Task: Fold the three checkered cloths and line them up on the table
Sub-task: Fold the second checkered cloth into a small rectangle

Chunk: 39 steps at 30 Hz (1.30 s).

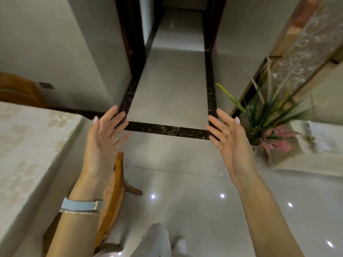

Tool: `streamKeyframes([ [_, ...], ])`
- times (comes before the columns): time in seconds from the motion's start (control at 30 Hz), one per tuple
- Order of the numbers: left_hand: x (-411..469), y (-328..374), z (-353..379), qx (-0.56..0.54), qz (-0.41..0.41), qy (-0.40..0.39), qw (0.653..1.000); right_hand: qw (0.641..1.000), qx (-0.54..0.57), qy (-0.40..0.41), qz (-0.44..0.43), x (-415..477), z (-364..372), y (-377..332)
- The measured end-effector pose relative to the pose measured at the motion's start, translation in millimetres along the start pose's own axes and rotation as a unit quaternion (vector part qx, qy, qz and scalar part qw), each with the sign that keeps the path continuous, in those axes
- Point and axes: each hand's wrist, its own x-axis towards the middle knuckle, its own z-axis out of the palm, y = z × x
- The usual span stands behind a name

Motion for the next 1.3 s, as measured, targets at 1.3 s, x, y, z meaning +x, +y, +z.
streamKeyframes([
  [1.3, 401, 48, -100, -0.032, 0.139, 0.413, 0.899, 0.893, -0.032, -0.445, 0.058, 554, 325, -24],
])
